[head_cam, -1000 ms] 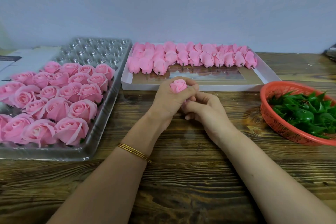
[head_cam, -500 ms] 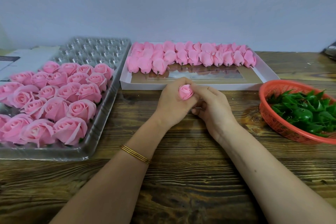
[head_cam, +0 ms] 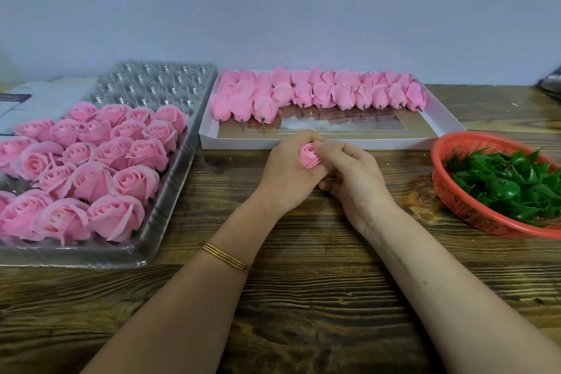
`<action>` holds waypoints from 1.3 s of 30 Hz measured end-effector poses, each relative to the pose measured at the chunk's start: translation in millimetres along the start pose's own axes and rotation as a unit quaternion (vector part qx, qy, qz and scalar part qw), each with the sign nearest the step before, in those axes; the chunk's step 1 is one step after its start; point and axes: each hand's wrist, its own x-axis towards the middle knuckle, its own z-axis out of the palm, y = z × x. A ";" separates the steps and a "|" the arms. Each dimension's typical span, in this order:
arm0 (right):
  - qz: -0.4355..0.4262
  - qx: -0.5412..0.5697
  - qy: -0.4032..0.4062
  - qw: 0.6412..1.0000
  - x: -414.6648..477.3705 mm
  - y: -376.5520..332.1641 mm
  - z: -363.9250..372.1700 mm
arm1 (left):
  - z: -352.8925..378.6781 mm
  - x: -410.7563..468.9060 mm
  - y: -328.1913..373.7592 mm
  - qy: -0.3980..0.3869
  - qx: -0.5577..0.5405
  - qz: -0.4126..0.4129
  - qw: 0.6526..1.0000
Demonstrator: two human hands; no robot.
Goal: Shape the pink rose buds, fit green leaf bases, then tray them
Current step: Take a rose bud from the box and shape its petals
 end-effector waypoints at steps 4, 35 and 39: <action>-0.005 -0.014 0.001 1.000 -1.6 0.4 1.1 | -1.0 0.1 -0.1 -0.004 0.003 -0.012 1.000; 0.005 0.003 0.017 1.000 0.1 0.4 3.4 | -2.4 1.4 3.9 0.062 -0.116 -0.067 0.989; -0.012 -0.076 0.017 0.997 -1.9 4.5 1.6 | -2.9 4.8 3.6 0.098 -0.173 -0.079 0.977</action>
